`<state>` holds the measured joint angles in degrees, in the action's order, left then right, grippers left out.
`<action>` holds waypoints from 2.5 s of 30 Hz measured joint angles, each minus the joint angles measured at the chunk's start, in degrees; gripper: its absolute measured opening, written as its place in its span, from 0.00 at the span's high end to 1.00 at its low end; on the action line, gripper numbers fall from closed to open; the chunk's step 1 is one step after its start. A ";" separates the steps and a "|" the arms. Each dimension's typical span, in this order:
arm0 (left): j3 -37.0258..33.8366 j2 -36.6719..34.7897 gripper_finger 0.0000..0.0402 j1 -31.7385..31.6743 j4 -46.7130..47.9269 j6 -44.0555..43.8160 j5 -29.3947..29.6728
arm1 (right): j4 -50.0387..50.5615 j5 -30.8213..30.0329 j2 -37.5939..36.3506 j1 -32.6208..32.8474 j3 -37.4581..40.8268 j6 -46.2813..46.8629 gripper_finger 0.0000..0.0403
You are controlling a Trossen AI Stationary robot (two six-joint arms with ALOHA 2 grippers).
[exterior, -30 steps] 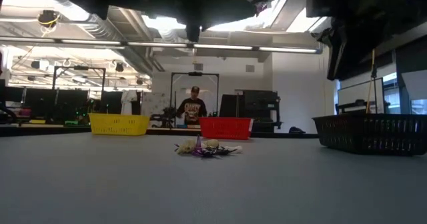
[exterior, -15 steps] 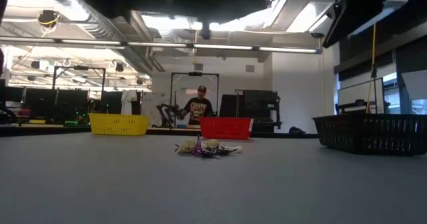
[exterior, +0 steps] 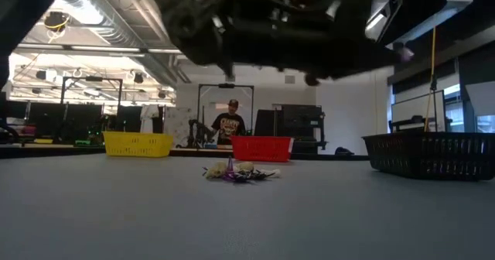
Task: Sort Halloween decoration
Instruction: Put the purple hat toy into the black bin, then put the white bone toy into the blue bin
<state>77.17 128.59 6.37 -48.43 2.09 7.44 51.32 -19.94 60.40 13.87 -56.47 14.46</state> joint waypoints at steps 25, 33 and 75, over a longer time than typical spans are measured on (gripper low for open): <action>11.38 12.77 1.00 -0.11 2.87 -0.37 7.26 | -0.21 0.00 0.07 0.00 0.00 0.07 0.73; 11.38 12.77 1.00 -0.11 2.94 -3.43 7.28 | -0.21 0.02 0.07 -0.01 0.00 0.16 0.73; 5.96 -21.54 0.75 5.30 53.60 -3.25 12.81 | -0.32 1.58 0.13 0.00 0.04 0.24 0.73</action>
<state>83.13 107.04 11.67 5.17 -1.16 20.25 51.00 -18.37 60.53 13.87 -56.42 14.70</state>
